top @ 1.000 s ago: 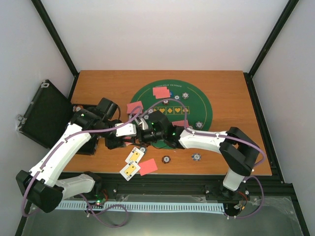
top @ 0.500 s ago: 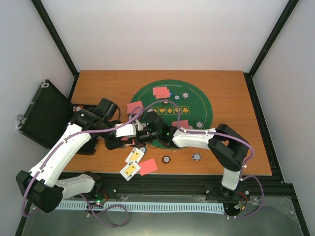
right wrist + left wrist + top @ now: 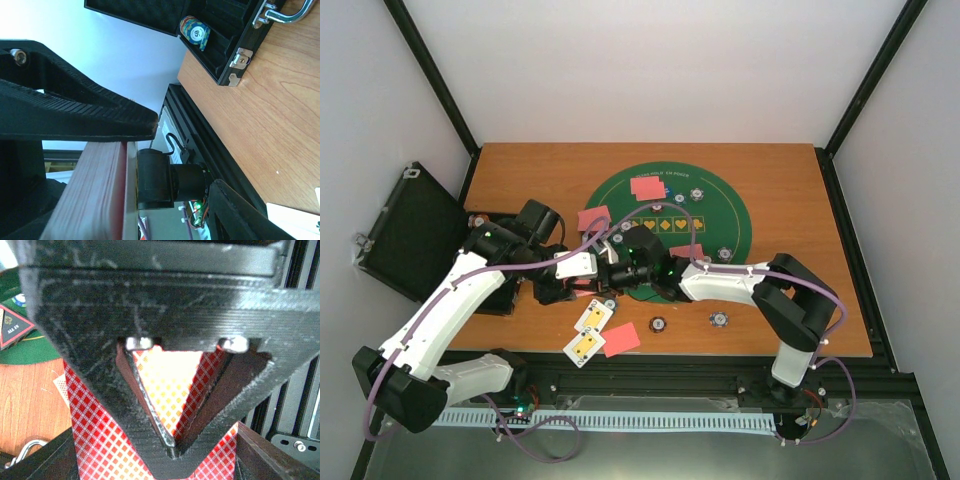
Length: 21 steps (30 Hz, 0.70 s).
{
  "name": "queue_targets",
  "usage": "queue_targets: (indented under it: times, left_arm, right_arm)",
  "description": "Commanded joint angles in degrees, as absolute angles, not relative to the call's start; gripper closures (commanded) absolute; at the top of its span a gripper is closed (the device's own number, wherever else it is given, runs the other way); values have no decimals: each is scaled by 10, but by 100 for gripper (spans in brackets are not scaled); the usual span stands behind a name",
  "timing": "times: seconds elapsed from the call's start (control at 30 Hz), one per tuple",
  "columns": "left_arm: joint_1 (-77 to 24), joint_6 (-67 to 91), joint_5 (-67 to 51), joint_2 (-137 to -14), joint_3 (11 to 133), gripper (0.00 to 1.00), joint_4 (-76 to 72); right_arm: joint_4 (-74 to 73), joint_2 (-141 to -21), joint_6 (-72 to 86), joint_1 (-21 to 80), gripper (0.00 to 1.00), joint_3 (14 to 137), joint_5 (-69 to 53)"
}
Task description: Distribute texas hold em gaming equipment
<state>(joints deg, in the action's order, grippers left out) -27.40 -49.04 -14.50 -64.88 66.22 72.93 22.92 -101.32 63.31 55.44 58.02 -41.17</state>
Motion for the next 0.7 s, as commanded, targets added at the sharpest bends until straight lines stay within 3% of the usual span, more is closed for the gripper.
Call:
queue_targets:
  times: [0.0, 0.37, 0.67]
  left_arm:
    - [-277, -488, -146, -637, 682, 82, 738]
    - [-277, -492, -133, -631, 679, 82, 743]
    - [-278, -492, -128, -637, 672, 82, 738]
  right_arm:
    - [169, -1000, 611, 542, 49, 562, -391]
    - [170, -1003, 612, 540, 52, 570, -398]
    - [192, -1018, 619, 545, 41, 595, -419]
